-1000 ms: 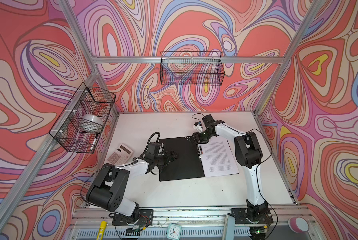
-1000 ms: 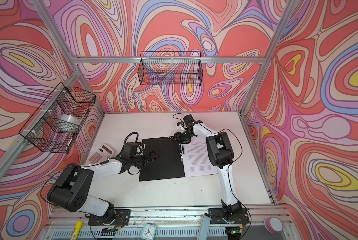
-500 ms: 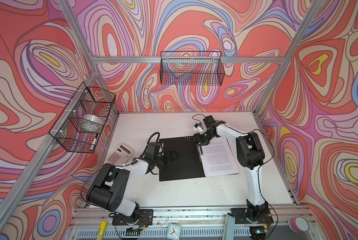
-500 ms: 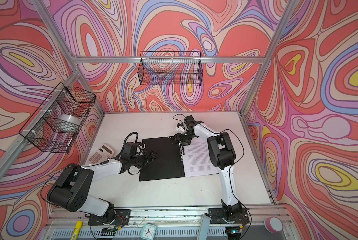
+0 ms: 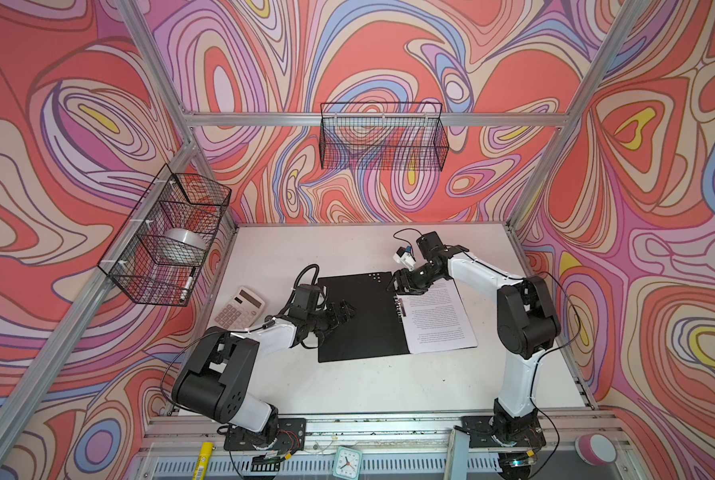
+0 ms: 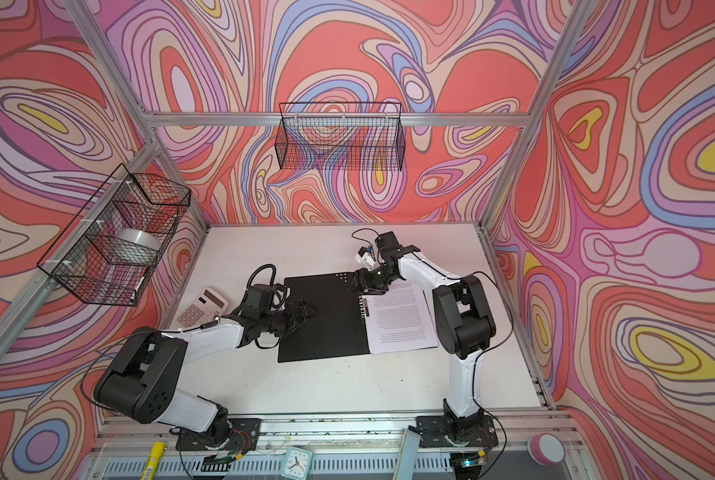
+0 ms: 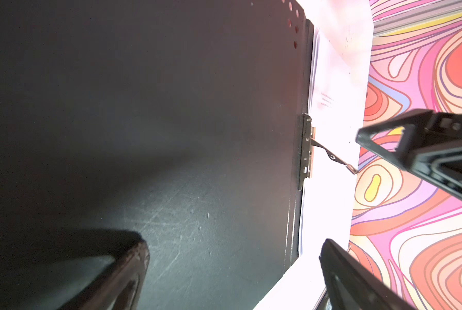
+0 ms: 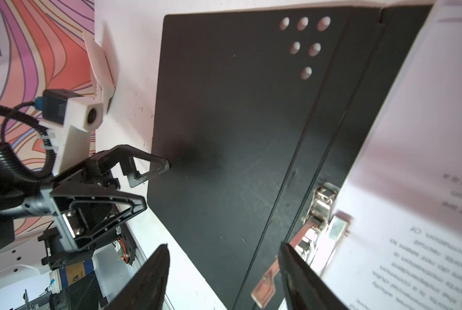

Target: Put the files into the folder

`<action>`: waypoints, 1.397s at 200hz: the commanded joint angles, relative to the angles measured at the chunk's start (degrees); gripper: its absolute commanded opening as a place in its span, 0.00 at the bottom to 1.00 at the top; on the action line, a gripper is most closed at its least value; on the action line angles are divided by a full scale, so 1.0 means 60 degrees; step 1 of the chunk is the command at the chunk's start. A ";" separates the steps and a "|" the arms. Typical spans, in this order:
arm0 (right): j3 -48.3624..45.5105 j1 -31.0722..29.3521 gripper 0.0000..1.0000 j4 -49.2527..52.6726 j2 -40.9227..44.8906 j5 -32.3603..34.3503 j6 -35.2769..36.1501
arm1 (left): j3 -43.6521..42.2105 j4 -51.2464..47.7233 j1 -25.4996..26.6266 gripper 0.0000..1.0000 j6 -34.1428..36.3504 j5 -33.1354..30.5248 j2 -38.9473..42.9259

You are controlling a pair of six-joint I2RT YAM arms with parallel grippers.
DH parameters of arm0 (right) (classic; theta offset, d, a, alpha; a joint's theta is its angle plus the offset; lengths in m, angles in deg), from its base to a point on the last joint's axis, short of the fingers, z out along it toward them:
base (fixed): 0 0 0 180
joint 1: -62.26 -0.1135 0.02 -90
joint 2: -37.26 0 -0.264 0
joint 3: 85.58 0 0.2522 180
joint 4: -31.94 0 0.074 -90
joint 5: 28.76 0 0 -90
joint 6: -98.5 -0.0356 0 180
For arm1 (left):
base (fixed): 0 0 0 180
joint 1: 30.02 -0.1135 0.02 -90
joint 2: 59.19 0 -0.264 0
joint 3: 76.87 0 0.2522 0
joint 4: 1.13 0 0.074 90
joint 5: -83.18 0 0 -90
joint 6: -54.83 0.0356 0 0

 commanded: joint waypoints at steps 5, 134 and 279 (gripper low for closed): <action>-0.0385 0.0064 0.68 -0.0249 0.0724 0.0137 -0.0356 | -0.0306 -0.0962 -0.0050 1.00 -0.0154 -0.0384 -0.0220; -0.3427 0.0061 0.98 -0.1985 0.3916 0.3496 -0.5812 | -0.0270 -0.0449 0.0110 1.00 -0.0783 0.0189 0.0293; -0.4601 -0.0820 0.48 -0.3950 0.3301 0.3017 -0.9259 | -0.0649 0.0141 0.0341 1.00 -0.0944 -0.0229 -0.0104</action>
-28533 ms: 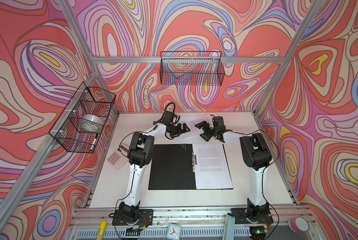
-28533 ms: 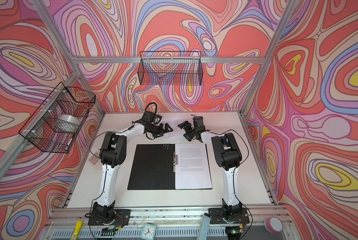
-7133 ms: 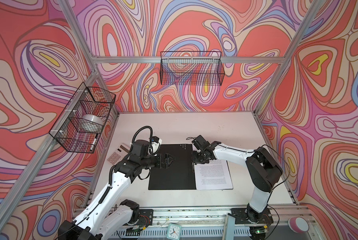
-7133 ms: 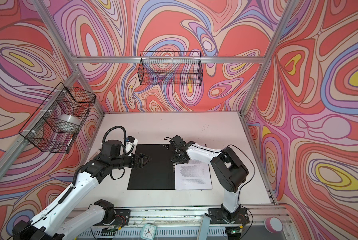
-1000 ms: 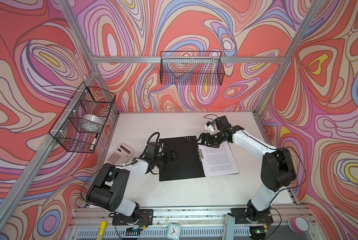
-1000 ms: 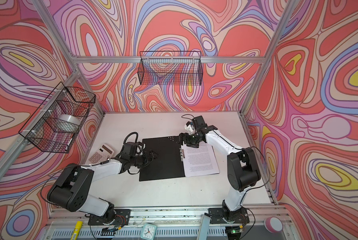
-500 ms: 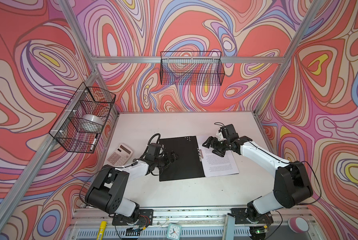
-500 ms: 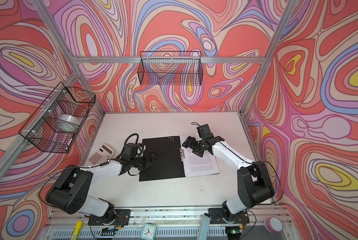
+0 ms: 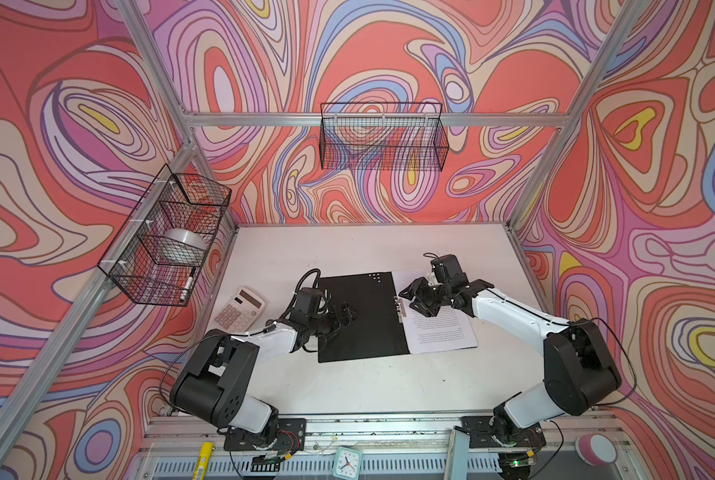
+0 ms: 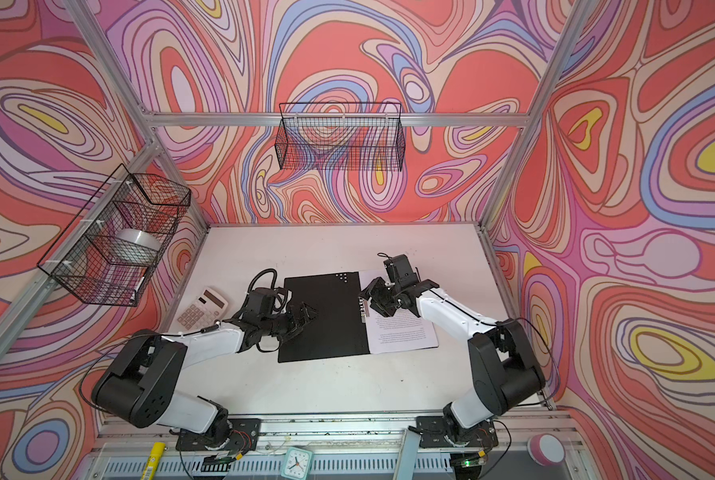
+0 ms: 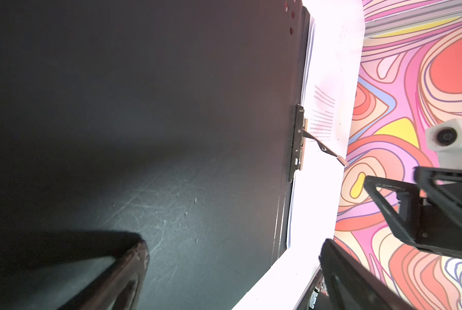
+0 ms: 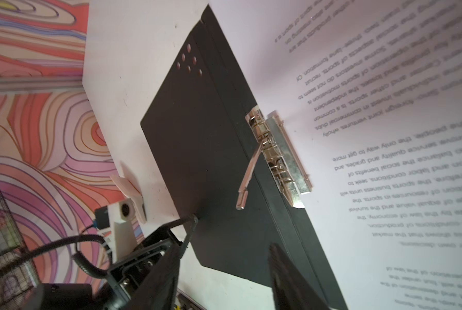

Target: Put the files into the folder

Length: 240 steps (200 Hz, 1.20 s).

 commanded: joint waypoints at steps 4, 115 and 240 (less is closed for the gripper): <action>-0.0037 -0.0087 0.48 -0.0323 -0.0408 -0.0048 -0.0572 | -0.0270 -0.0425 0.0034 1.00 -0.0110 -0.0397 -0.0261; 0.0136 -0.0095 0.22 -0.0776 -0.1227 -0.0296 -0.1121 | -0.0728 -0.0374 0.0033 1.00 -0.0085 -0.0473 -0.0140; -0.0046 -0.0083 0.04 -0.0869 -0.1296 -0.0390 -0.1228 | -0.0724 -0.0381 0.0033 1.00 -0.0070 -0.0502 -0.0095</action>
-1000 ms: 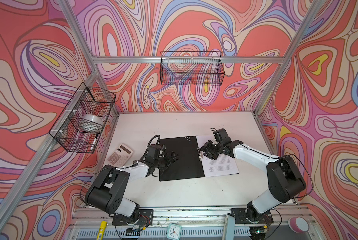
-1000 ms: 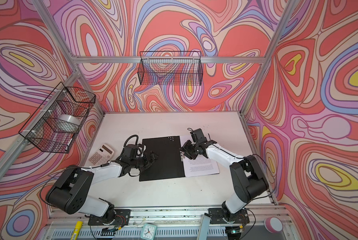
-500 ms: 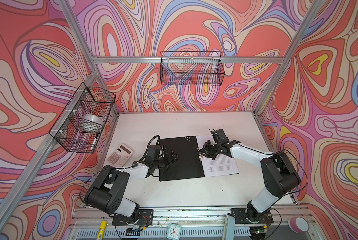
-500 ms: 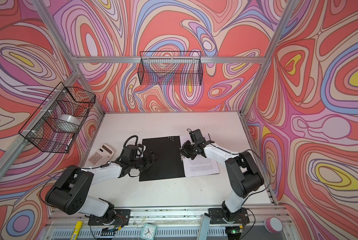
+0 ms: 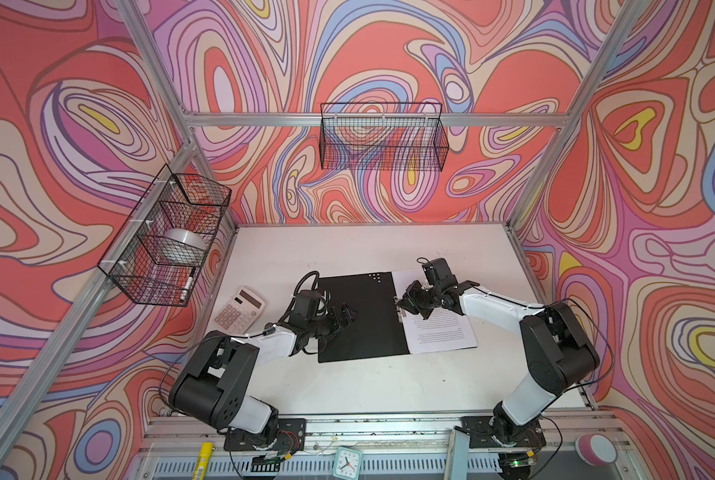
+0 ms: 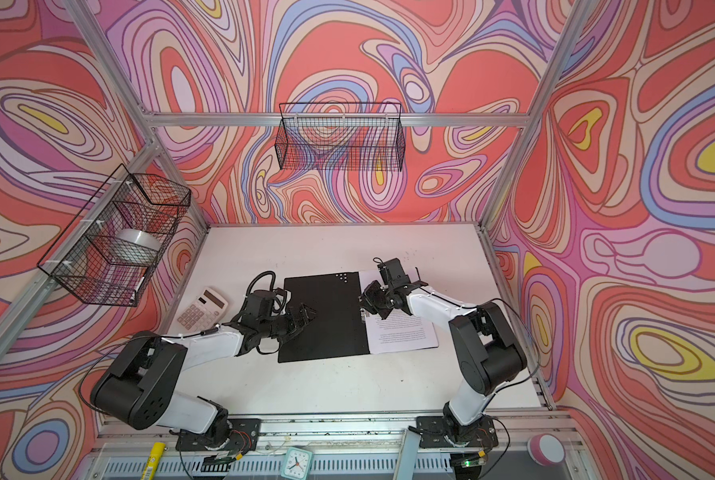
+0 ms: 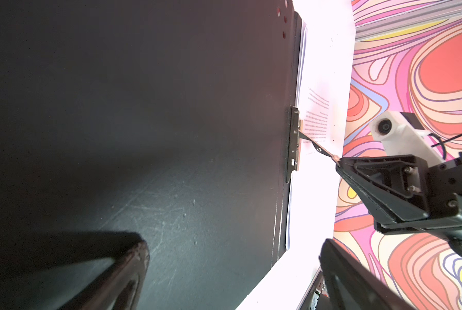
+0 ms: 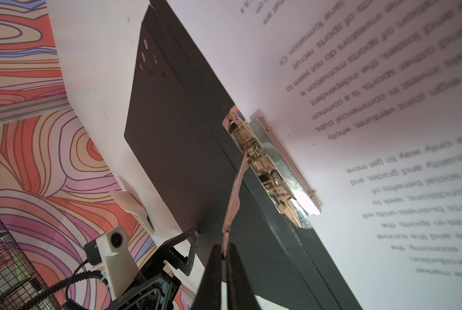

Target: Put the files into the folder

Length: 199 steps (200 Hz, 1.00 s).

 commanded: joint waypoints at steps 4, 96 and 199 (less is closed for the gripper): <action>-0.0067 -0.0048 0.04 -0.0095 -0.0146 -0.0064 -0.0051 | -0.0357 -0.0984 0.0022 1.00 -0.0052 -0.0464 -0.0166; 0.1085 -0.0034 0.00 0.0008 -0.0818 -0.0169 0.0696 | 0.0532 -0.0894 0.0006 1.00 -0.0566 -0.0708 -0.0391; 0.2337 0.0069 0.00 -0.0265 -0.2519 -0.0891 0.1720 | 0.1157 -0.2065 0.0006 1.00 -0.0081 -0.1350 -0.0698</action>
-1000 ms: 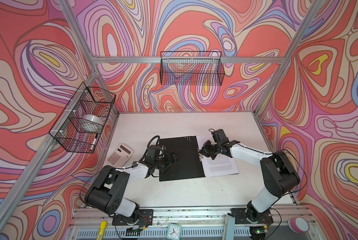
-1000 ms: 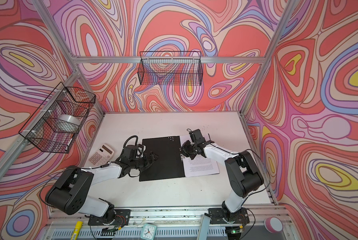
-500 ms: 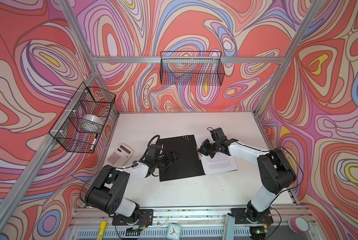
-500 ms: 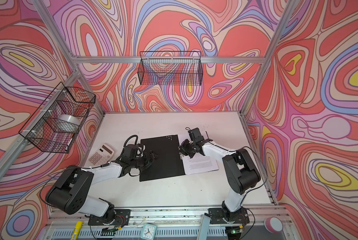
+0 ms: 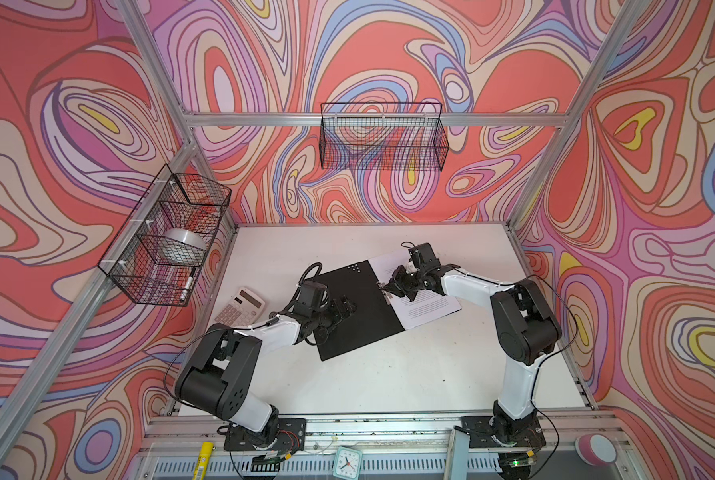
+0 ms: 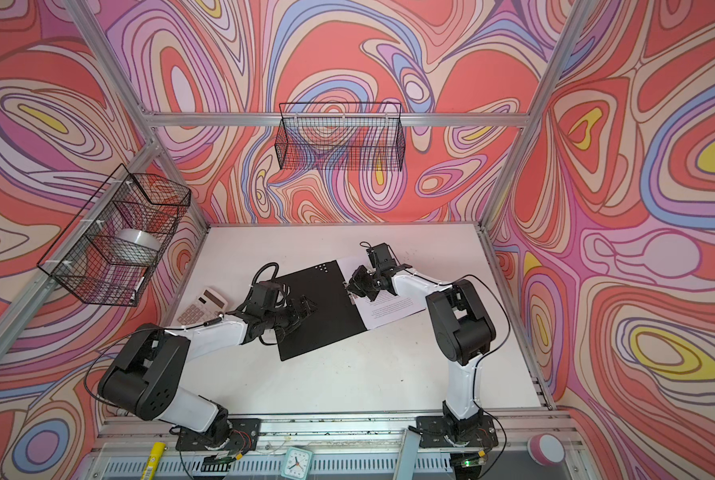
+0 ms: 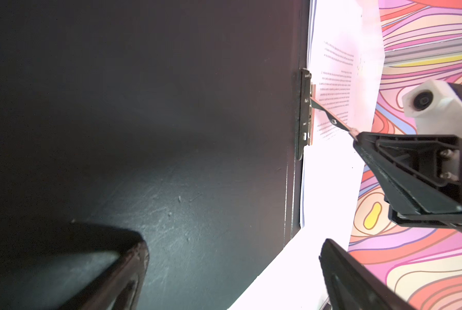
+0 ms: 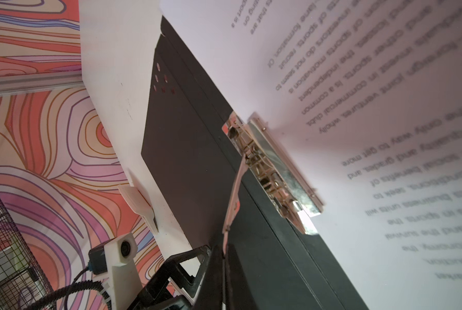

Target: Put the files into the folder

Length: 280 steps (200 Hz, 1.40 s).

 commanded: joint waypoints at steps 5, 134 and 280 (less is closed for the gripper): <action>-0.0409 0.0033 0.00 -0.0159 -0.0077 -0.0144 0.0453 | -0.0087 -0.0714 -0.0015 1.00 0.0172 -0.0390 -0.0253; -0.3762 0.0037 0.00 -0.1257 0.0155 0.0922 0.0529 | -0.0645 -0.1710 -0.0078 1.00 -0.0268 -0.1494 -0.0173; -0.3412 0.0033 0.00 0.0414 -0.0078 0.2632 0.1389 | -0.0742 -0.1717 -0.0448 1.00 0.0068 -0.1479 -0.0613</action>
